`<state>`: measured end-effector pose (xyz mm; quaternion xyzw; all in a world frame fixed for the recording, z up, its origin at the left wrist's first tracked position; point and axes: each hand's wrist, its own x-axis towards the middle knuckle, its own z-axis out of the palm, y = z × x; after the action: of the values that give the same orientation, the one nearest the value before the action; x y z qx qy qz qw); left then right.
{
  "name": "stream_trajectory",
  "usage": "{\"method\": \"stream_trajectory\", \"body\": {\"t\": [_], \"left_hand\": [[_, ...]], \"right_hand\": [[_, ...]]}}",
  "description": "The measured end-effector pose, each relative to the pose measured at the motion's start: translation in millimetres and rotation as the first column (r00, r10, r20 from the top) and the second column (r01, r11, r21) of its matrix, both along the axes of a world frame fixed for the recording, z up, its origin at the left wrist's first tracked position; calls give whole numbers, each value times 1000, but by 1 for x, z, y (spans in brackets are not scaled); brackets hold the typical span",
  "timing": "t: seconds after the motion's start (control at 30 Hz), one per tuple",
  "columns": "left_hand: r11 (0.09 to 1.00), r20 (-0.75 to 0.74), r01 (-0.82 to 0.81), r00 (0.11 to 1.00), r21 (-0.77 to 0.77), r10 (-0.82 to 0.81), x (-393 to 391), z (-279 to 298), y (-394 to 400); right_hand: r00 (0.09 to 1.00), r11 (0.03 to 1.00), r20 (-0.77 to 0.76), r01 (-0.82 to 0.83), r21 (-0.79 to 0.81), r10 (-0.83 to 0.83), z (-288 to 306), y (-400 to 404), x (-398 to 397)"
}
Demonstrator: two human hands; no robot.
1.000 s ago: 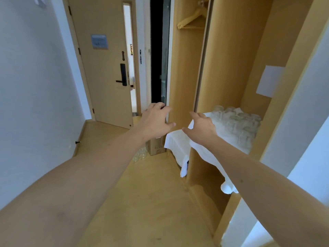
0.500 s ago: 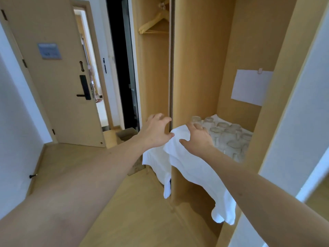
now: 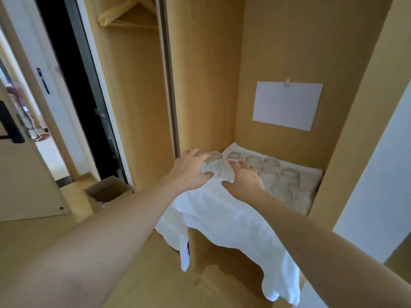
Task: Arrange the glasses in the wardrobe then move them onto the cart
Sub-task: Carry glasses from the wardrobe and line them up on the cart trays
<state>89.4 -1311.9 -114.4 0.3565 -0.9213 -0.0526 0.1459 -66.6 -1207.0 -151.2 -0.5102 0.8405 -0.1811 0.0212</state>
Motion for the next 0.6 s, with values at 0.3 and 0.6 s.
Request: {"method": "stream_trajectory", "body": {"t": [0.3,0.6], "left_hand": [[966,-35,253,967,50,-252,-56,-12,-91],[911,-82,400,916,101,-393,-110,-36,-132]], "right_hand": [[975,975,11,220,39,-221,-4,-61,-26],[906,903,-5,422,78,-423,-12,-63,-57]]}}
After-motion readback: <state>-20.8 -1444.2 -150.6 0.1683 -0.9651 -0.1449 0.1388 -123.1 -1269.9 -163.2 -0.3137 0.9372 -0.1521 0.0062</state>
